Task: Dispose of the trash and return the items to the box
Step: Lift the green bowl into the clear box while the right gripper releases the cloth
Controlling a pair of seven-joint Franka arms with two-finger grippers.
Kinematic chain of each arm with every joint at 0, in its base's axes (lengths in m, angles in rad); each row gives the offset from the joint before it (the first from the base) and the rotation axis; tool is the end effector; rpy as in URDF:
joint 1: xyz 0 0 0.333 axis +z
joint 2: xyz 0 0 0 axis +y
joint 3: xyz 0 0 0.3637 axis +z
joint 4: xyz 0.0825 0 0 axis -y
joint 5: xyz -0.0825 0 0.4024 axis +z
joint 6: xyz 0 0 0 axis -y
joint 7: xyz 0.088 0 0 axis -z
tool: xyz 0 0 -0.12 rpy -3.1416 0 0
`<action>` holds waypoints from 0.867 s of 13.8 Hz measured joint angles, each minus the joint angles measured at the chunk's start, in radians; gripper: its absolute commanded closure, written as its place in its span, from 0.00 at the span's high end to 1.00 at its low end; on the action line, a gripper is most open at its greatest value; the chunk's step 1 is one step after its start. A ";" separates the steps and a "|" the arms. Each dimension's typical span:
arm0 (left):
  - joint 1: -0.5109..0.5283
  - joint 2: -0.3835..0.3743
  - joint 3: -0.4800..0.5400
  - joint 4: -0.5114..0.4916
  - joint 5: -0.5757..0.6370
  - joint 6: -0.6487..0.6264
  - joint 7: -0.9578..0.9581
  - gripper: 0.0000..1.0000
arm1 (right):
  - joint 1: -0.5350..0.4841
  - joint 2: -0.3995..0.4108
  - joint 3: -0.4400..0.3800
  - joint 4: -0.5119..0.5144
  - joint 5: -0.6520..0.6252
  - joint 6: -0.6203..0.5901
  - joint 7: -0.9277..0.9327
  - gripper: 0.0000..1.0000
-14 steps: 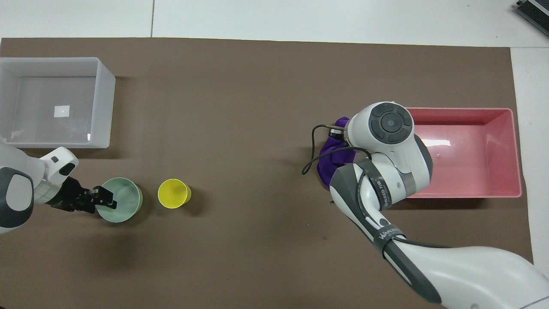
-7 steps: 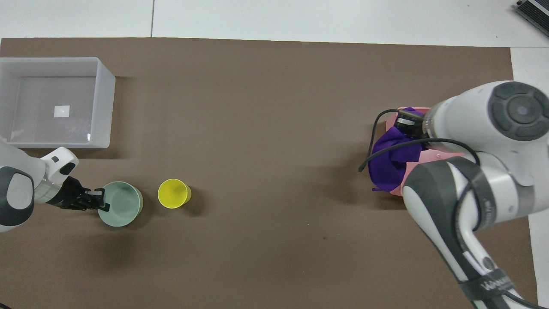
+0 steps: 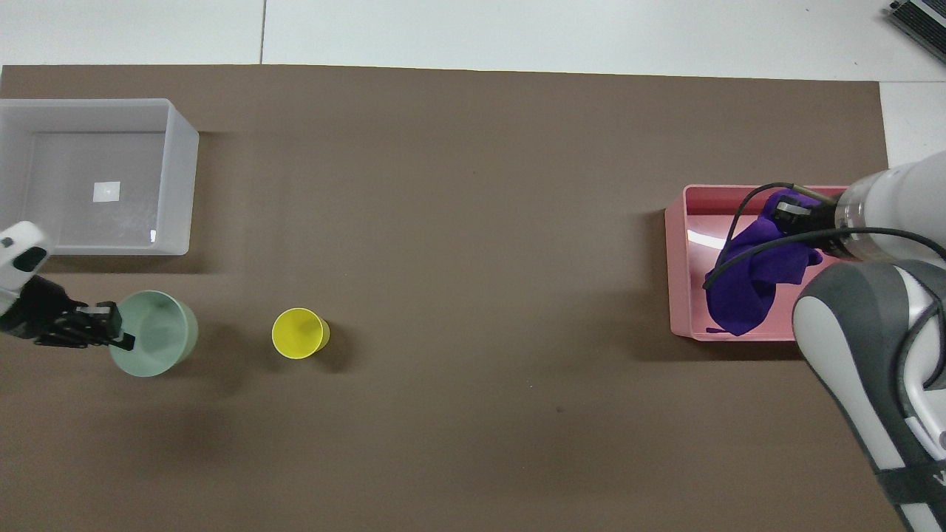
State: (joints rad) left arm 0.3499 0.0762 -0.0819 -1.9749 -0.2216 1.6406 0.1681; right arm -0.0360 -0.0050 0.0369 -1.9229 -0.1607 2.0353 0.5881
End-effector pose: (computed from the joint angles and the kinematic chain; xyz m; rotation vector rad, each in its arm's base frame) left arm 0.5262 0.1194 0.4342 2.7857 0.2241 -0.4998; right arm 0.5889 -0.0103 0.5298 2.9220 -0.7828 0.2351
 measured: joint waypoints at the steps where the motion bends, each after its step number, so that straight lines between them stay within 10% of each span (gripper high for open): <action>1: 0.030 0.001 0.001 0.077 0.000 -0.057 0.002 0.00 | -0.010 0.012 0.000 -0.003 0.004 0.021 0.000 0.03; 4: 0.062 0.059 0.003 0.316 0.000 -0.086 0.002 0.00 | -0.022 0.043 0.000 -0.004 0.022 0.038 0.000 0.84; 5: 0.062 0.109 0.003 0.391 0.004 -0.071 0.000 0.00 | -0.022 0.044 0.001 -0.003 0.022 0.038 0.000 0.98; 12: 0.062 0.413 0.003 0.559 0.016 0.302 -0.001 0.00 | -0.013 0.020 0.016 0.109 0.076 -0.149 -0.138 1.00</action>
State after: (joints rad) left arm 0.4116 0.4895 -0.0786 -1.4157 -0.2055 1.9424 0.1674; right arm -0.0495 0.0148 0.0532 -1.8139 -0.0846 1.8862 0.4505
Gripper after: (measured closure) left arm 0.974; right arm 0.000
